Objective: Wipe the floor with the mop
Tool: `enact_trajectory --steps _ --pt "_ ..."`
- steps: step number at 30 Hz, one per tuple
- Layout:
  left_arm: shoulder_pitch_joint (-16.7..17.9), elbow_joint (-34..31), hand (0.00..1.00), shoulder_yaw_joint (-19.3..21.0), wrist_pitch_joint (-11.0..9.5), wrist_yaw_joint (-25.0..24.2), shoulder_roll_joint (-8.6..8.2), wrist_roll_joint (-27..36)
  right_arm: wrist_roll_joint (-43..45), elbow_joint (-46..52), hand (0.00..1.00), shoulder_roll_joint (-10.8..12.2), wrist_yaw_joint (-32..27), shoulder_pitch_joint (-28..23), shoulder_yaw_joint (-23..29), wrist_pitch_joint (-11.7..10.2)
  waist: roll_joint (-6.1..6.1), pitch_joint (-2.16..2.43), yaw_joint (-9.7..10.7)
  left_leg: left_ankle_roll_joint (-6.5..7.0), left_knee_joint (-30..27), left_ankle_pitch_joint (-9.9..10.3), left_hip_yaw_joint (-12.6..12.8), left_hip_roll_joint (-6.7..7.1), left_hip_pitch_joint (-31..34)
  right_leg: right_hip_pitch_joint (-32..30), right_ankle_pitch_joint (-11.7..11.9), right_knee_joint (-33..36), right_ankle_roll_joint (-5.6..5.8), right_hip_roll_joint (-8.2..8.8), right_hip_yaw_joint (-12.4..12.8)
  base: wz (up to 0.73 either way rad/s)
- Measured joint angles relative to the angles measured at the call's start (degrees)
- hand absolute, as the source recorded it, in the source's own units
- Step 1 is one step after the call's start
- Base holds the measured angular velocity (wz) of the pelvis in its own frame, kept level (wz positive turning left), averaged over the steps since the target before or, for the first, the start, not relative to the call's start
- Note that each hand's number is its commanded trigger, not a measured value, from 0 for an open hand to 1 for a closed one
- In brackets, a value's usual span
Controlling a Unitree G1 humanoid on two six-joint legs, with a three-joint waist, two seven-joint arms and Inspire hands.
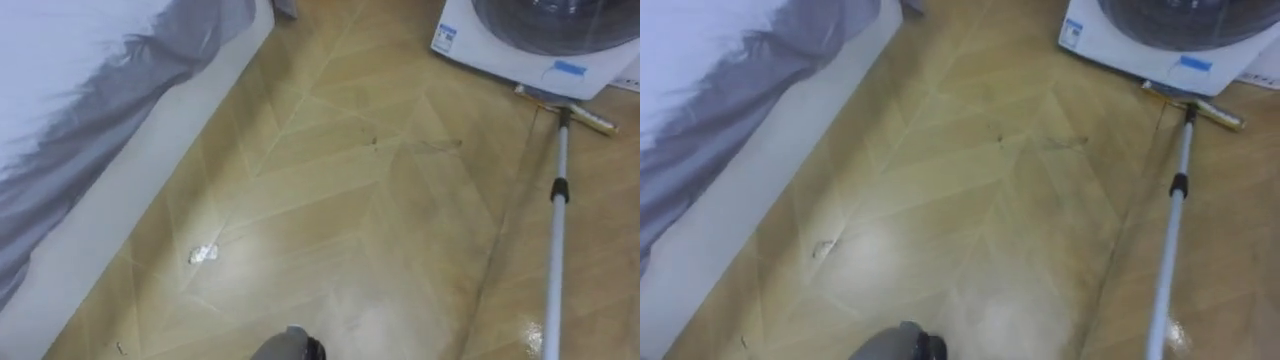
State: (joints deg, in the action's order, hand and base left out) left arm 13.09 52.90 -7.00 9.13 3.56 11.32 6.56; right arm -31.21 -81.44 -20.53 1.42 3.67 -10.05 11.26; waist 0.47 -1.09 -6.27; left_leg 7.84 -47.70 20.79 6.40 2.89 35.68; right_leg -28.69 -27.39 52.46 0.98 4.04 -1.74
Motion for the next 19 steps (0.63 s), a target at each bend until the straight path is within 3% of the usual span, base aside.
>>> enact_trajectory --steps 2,4,5,6,8,11,16,19 --pt "-0.07 0.17 0.00 0.29 -0.05 -0.53 -0.11 0.00 3.91 -1.92 1.00 1.10 -1.04 -2.51 -0.04 0.13 0.81 0.20 0.81 0.21 0.99 1.42 0.67 0.12 -3.56 0.95 2.25 2.65 1.33 0.52 0.14 -0.27" --pt "-0.01 0.88 0.00 0.35 -0.05 -0.21 -0.37 0.00 6.84 -2.17 1.00 2.68 -2.24 -3.90 -0.02 0.75 1.15 0.31 1.74 0.32 3.35 1.49 0.87 0.09 -6.66 2.20 4.33 2.69 1.41 0.74 0.21 -0.21" --pt "-0.03 1.17 0.00 0.40 0.02 -0.20 -0.84 -0.53 7.65 -2.17 1.00 3.46 -2.50 -4.83 0.04 0.80 1.70 0.68 2.44 0.14 5.41 1.17 0.96 -0.16 -8.43 3.63 4.56 -0.50 1.52 0.80 0.04 -0.24" --pt "-0.11 1.24 0.00 0.44 0.07 -0.16 -1.00 -0.64 8.47 -2.17 1.00 3.79 -2.52 -4.97 0.07 0.81 1.75 0.71 2.96 0.16 6.51 0.83 1.11 -0.17 -9.30 4.39 4.56 -3.29 1.53 0.89 -0.16 -0.23" --pt "-0.54 2.56 0.00 1.19 0.26 -0.14 -1.61 -1.20 10.72 -2.18 1.00 4.88 -2.57 -5.59 0.45 0.81 1.29 0.46 3.66 -0.26 11.14 -0.30 1.97 0.01 -13.52 8.84 4.76 -12.37 1.27 0.61 -1.05 -0.21" --pt "-0.53 4.08 0.00 2.82 0.86 0.14 -1.93 -2.11 12.47 -2.19 1.00 5.43 -2.34 -6.21 0.64 0.97 0.97 0.27 3.96 -1.27 16.14 -1.17 1.80 -0.28 -19.56 16.04 5.85 -20.50 0.30 -0.32 -2.00 -0.23" --pt "0.73 5.05 0.00 4.66 2.56 0.95 -1.90 -2.74 15.99 -1.00 1.00 6.30 -1.19 -7.95 1.23 3.33 -1.24 0.61 4.28 -2.80 22.91 -2.77 1.46 -0.55 -26.63 23.37 7.79 -28.09 -0.77 -0.92 -4.03 -0.01" --pt "1.61 4.99 0.00 5.59 3.66 0.92 -1.90 -3.84 17.82 -0.76 1.00 6.76 -0.51 -8.14 1.24 3.90 -2.18 0.40 4.26 -3.60 25.25 -3.33 1.35 -1.32 -30.09 27.73 9.72 -33.14 -1.37 -1.81 -6.39 -0.07"
